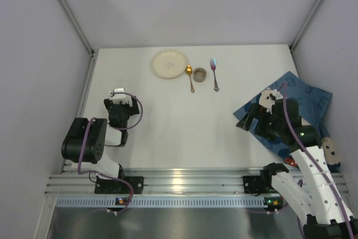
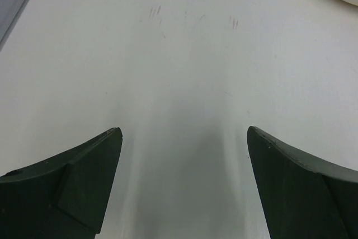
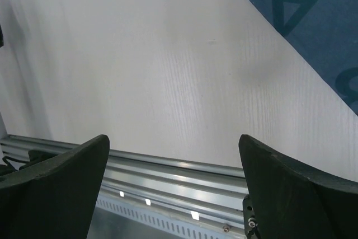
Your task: Set the dinner table for one person
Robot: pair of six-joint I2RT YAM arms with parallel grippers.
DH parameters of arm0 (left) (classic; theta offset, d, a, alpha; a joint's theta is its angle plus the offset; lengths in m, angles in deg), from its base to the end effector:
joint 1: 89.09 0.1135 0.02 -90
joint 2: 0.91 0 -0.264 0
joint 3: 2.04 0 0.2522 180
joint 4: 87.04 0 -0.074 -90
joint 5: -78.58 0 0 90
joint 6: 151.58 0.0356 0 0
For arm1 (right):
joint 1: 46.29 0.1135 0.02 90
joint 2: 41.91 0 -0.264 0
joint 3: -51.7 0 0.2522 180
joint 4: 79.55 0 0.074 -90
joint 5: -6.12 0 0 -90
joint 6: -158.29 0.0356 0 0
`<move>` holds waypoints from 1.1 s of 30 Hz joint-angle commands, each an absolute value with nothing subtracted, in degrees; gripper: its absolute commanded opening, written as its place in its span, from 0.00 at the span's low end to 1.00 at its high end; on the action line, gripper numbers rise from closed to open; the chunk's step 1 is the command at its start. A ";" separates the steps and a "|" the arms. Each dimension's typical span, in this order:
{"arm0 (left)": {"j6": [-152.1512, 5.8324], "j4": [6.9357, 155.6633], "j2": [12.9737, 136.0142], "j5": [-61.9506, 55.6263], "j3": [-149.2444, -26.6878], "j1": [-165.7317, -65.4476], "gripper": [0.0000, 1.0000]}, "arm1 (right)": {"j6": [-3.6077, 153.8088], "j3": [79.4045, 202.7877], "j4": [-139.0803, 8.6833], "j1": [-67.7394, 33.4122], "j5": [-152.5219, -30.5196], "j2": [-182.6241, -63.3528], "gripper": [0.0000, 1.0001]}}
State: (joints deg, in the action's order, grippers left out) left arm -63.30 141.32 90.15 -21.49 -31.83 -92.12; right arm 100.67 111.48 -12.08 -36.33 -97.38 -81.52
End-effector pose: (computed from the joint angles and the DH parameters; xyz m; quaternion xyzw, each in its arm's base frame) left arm 0.2524 -0.0071 0.1319 -0.0458 0.7797 0.0429 0.6230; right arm 0.1237 0.0302 0.2890 0.1378 0.9156 0.2326 0.2976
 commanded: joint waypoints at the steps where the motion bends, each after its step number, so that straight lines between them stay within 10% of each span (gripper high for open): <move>1: -63.95 145.03 89.88 -20.30 -33.02 -91.73 0.98 | 100.71 113.80 -11.31 -36.27 -96.80 -82.07 1.00; 13: -62.64 145.81 87.70 -22.30 -32.85 -93.37 0.98 | 107.59 105.45 -11.48 -36.36 -100.66 -73.18 1.00; 24: -80.99 70.82 75.38 -25.66 -75.81 -102.44 0.98 | 96.95 116.51 -18.60 -36.45 -91.92 -96.37 1.00; 33: -86.71 59.87 64.06 -15.73 -77.06 -106.49 0.99 | 93.42 129.70 -20.62 -36.89 -76.78 -123.19 0.99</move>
State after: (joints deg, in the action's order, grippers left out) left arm -82.90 68.32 67.73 -19.52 -77.62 -105.78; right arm 95.64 126.08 -18.55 -36.62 -83.93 -118.88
